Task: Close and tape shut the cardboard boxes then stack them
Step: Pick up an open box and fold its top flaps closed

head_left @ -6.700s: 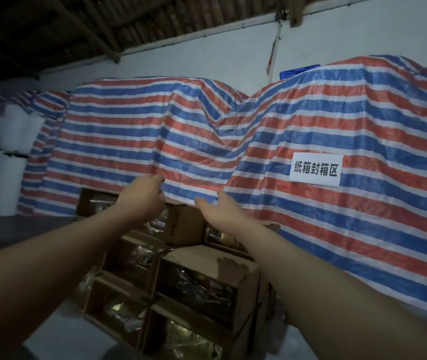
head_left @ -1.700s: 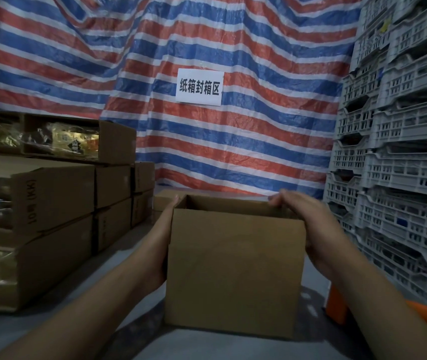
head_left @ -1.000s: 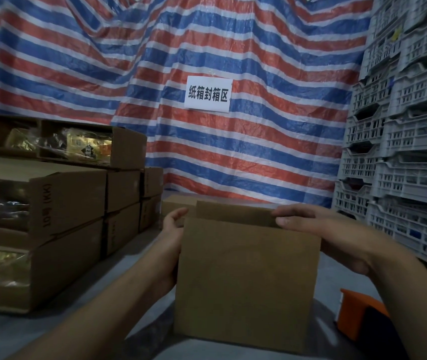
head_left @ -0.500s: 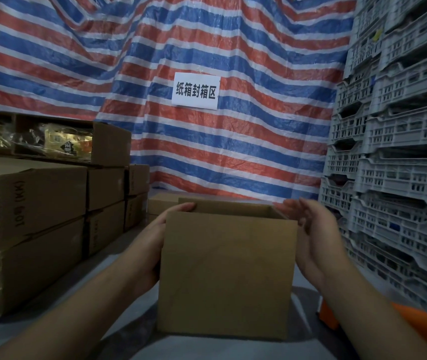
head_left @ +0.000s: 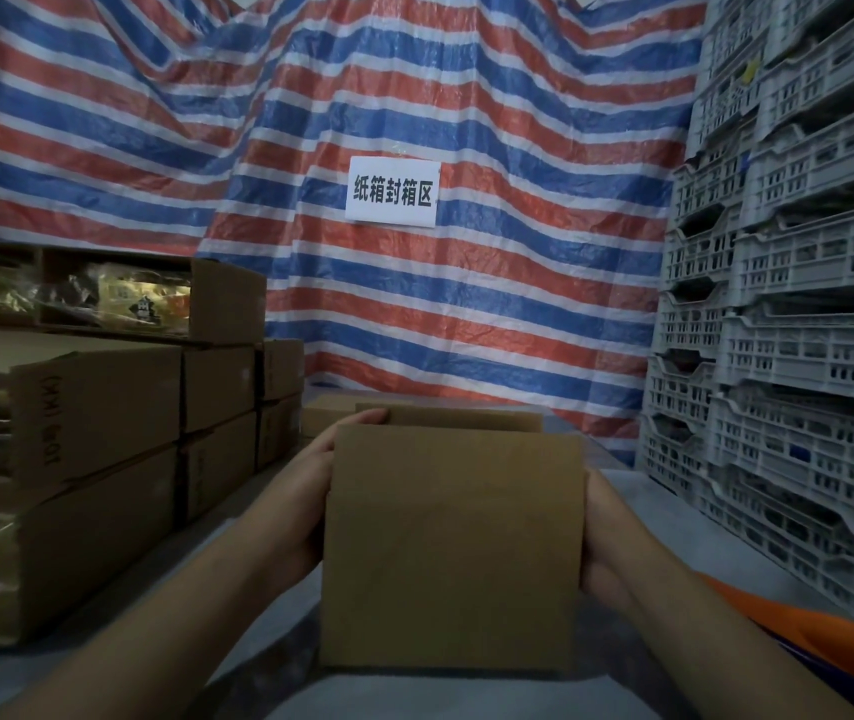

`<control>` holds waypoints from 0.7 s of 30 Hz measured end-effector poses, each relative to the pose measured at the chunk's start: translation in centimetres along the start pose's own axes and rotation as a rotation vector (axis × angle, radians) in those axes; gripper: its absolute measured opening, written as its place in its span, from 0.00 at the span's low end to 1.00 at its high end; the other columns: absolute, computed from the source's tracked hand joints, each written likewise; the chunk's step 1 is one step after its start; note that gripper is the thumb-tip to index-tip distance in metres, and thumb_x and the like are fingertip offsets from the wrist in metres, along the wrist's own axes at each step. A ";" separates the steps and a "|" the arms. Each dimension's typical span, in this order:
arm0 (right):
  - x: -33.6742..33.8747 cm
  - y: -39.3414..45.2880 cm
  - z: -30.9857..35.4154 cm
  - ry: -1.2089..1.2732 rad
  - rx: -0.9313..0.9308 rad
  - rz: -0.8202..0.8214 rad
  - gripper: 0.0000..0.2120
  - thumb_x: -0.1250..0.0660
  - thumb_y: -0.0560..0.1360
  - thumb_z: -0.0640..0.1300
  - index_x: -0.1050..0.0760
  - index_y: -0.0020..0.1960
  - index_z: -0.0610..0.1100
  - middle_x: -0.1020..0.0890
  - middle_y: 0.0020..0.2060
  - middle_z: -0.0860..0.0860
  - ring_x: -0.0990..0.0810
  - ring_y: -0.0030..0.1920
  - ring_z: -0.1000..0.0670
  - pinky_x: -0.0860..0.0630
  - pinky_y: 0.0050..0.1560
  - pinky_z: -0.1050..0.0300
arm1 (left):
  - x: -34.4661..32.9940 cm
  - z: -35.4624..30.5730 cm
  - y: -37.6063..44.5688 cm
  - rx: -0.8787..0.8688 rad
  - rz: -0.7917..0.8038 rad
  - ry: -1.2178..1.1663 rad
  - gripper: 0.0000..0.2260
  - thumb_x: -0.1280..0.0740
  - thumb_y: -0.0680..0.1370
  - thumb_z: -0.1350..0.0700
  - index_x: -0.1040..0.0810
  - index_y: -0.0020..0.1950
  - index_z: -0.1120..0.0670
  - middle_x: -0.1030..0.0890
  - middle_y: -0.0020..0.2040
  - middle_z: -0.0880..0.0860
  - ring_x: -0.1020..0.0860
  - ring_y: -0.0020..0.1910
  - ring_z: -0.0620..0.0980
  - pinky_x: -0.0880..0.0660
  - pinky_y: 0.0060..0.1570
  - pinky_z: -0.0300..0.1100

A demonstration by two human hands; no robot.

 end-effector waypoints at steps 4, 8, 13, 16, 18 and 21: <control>0.1 -0.4 -0.3 0.078 0.004 -0.033 0.15 0.37 0.81 0.40 0.21 0.37 0.41 0.18 0.26 0.46 0.19 0.24 0.49 0.23 0.24 0.57 | -0.7 -0.6 -0.7 -0.015 0.058 0.008 0.10 0.30 0.69 0.50 0.15 0.47 0.51 0.15 0.40 0.54 0.16 0.35 0.50 0.22 0.30 0.40; -0.1 -0.8 -0.1 0.116 -0.005 -0.028 0.15 0.45 0.84 0.36 0.26 0.42 0.39 0.19 0.24 0.48 0.19 0.22 0.51 0.24 0.21 0.61 | -1.4 -0.3 -1.3 0.030 0.147 0.050 0.10 0.31 0.63 0.48 0.14 0.34 0.51 0.17 0.34 0.52 0.18 0.31 0.48 0.23 0.28 0.38; 0.2 -0.7 0.0 0.096 -0.042 -0.084 0.17 0.42 0.83 0.34 0.28 0.35 0.36 0.23 0.19 0.46 0.24 0.17 0.51 0.30 0.16 0.64 | -1.1 -1.0 -1.6 0.041 0.213 0.086 0.24 0.43 0.76 0.32 0.14 0.50 0.45 0.14 0.51 0.52 0.16 0.50 0.50 0.20 0.42 0.40; -0.2 -0.9 -0.2 0.150 -0.004 -0.060 0.14 0.41 0.83 0.38 0.24 0.40 0.39 0.19 0.25 0.46 0.19 0.22 0.50 0.24 0.21 0.59 | -1.2 -1.6 -1.7 0.014 0.284 0.097 0.33 0.48 0.72 0.25 0.17 0.58 0.45 0.17 0.59 0.53 0.19 0.58 0.52 0.22 0.52 0.44; -0.2 -0.9 -0.3 0.203 -0.013 -0.076 0.16 0.35 0.80 0.40 0.21 0.35 0.38 0.19 0.24 0.44 0.20 0.21 0.48 0.23 0.22 0.57 | -1.5 -1.8 -2.1 0.014 0.313 0.088 0.34 0.45 0.68 0.25 0.18 0.61 0.45 0.18 0.62 0.52 0.20 0.61 0.51 0.22 0.54 0.43; -0.4 -0.9 0.0 0.220 -0.019 -0.086 0.14 0.32 0.78 0.43 0.21 0.36 0.38 0.19 0.26 0.44 0.21 0.23 0.48 0.24 0.34 0.52 | -1.7 -1.7 -2.3 0.031 0.325 0.032 0.32 0.35 0.64 0.27 0.17 0.60 0.45 0.19 0.62 0.52 0.20 0.61 0.51 0.20 0.51 0.42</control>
Point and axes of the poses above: each hand's wrist, its own y-axis towards the middle knuckle, its own x-axis out of the back of the hand, z = x × y, the point moved 7 cm from there along y, towards the middle knuckle
